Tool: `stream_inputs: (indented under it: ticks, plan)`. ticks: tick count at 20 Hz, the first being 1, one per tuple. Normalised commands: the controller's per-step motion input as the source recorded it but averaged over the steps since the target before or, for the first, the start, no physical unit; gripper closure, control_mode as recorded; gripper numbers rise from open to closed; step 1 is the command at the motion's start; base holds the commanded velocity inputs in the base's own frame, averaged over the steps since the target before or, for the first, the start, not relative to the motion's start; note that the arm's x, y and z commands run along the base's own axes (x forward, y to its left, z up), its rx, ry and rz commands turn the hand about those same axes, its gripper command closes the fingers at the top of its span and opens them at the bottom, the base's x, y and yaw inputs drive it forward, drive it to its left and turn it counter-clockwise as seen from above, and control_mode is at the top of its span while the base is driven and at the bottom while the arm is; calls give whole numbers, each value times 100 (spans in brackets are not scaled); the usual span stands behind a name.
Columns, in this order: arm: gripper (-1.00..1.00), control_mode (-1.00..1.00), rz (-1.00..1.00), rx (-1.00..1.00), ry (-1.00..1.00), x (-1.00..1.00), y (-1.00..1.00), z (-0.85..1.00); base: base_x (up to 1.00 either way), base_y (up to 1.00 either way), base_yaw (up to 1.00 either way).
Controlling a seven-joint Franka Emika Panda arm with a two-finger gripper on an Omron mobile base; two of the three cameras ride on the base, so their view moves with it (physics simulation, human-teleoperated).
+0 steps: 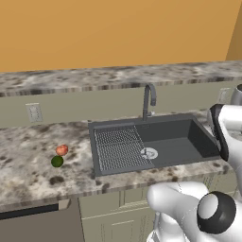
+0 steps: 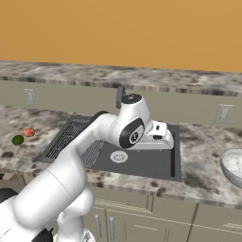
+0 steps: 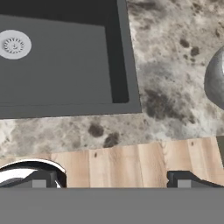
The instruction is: Remove the lime and peach from the sink. Then move the bowl and cup from the counter to the sink for washing.
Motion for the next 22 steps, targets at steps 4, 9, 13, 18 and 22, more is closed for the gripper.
stream_inputs:
  ticks: [4, 9, 13, 18, 22]
  plan:
    - [-100, -100, -13, -7, 2, 0, -31, 0, 0, 0, 0]
    - [-100, -100, -11, -4, 0, 0, -31, 0, 0, 0, 0]
    - [-100, -100, -10, 0, 0, -1, -33, 0, 0, 0, 0]
    - [-100, -100, -9, 0, 0, 0, -30, 0, 0, 0, 0]
    - [-100, -100, -7, 0, 0, -3, -24, 5, 0, 0, 0]
